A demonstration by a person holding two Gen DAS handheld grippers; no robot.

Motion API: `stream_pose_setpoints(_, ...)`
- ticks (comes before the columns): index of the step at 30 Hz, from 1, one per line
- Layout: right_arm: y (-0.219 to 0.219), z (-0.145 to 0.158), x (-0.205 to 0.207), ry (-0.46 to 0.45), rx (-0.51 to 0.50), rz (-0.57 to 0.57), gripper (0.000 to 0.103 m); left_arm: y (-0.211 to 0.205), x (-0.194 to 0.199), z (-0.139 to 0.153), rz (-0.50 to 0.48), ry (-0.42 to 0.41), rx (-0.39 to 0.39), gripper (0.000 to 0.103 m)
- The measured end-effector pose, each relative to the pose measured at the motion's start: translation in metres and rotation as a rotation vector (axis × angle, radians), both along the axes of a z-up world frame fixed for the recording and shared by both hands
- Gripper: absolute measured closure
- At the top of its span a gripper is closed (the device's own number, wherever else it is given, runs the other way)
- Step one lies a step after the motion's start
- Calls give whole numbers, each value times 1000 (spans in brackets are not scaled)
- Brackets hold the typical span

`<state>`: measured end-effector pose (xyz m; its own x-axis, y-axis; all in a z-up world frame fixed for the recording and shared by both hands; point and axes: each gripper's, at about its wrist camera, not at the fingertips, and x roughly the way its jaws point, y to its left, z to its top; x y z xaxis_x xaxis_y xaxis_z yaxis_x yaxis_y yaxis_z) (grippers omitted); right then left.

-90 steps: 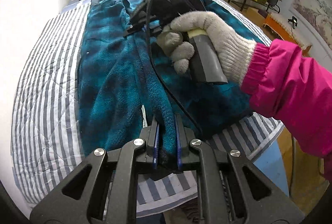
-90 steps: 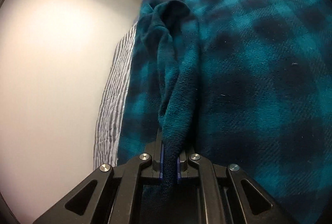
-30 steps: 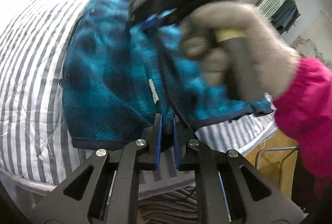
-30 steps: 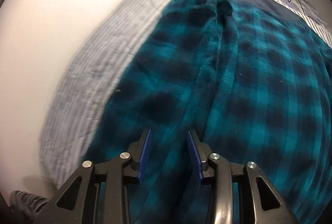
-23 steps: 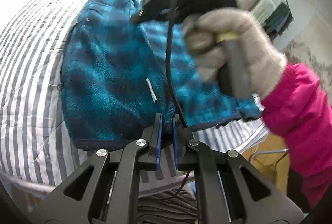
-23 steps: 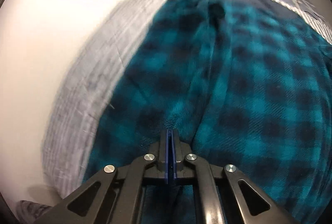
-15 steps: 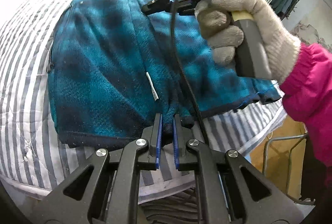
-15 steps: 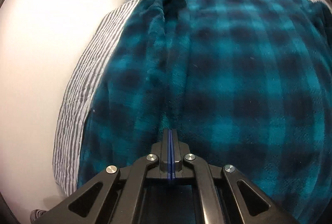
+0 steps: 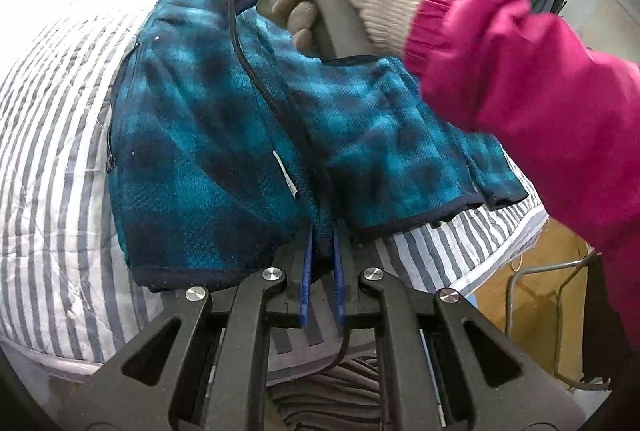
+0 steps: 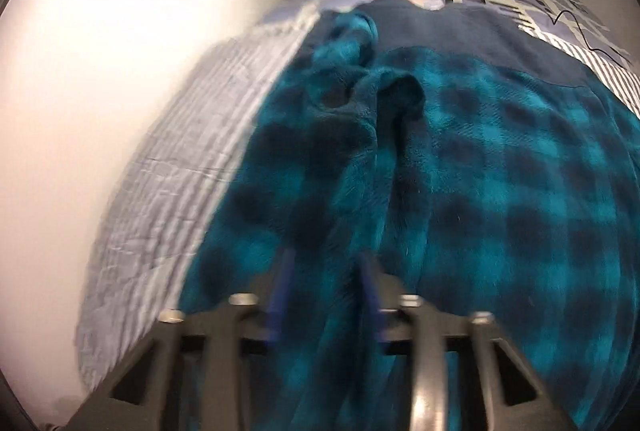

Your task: Fold large clothes

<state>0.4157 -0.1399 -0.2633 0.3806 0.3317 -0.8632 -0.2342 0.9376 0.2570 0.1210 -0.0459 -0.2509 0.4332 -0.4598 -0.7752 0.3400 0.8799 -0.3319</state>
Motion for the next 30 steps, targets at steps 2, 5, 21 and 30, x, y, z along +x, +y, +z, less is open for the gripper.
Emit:
stream_pose_setpoints(2,3,5,4,-10,-30,36,101,3,0,8,0,-4,-13,96)
stream_pose_setpoints(5,-6,31,-1,-85,16,75,101,-1,1,13,-14,-29,1,96)
stream_pose_setpoints(21,-41,64,-106,-136,190,112,81,60,-23,40,17,-6,-92,84)
stream_pose_setpoints(30,-12,18,-219,-72,111,249,81,79,18,-2,186,23,73,84)
